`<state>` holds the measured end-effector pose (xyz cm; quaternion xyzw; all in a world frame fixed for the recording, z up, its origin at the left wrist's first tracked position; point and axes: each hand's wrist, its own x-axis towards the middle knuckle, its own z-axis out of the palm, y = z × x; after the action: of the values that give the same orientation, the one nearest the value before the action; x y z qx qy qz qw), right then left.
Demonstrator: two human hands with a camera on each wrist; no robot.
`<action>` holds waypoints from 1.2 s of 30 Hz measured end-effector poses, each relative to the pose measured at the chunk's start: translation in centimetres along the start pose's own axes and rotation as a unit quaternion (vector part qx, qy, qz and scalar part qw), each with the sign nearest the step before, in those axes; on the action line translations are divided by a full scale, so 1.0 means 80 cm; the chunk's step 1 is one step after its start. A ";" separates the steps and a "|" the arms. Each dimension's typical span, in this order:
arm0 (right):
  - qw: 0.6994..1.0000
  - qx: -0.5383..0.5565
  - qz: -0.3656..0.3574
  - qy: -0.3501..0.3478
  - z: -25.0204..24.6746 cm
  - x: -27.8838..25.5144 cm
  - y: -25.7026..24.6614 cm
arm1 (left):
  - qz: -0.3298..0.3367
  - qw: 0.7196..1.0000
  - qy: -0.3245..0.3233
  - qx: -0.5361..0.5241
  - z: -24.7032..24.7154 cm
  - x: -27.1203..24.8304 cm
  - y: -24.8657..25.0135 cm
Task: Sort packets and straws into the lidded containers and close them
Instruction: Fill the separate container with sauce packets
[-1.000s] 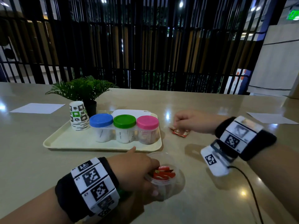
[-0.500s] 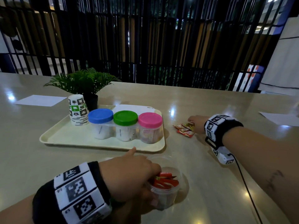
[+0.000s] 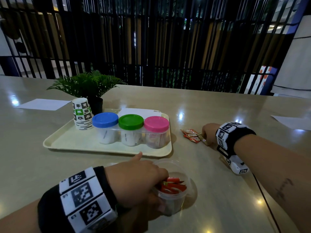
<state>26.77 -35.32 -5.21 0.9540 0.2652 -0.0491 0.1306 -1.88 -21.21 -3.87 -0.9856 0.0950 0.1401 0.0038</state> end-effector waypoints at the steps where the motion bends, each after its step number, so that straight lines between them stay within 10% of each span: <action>1: 1.000 0.004 0.003 -0.003 0.003 0.002 0.004 | 0.000 1.000 -0.002 0.001 0.000 0.000 0.000; 12: 0.993 0.081 0.037 -0.081 0.010 -0.017 0.019 | 0.017 1.000 0.014 -0.018 -0.002 0.001 0.002; 23: 0.982 0.134 -0.099 0.094 -0.058 -0.113 -0.008 | -0.001 0.997 0.005 -0.080 -0.003 -0.002 0.002; 30: 0.893 0.402 -0.191 0.066 -0.084 -0.188 -0.039 | -0.018 0.997 -0.010 -0.072 -0.010 -0.012 0.003; 36: 0.925 0.303 -0.202 0.113 -0.075 -0.215 -0.060 | -0.021 0.998 -0.004 -0.062 -0.011 -0.015 0.006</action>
<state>9.71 -38.23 2.28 0.8737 0.4377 -0.0440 -0.2079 -2.88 -21.48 -2.67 -0.9850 0.0658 0.1501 -0.0539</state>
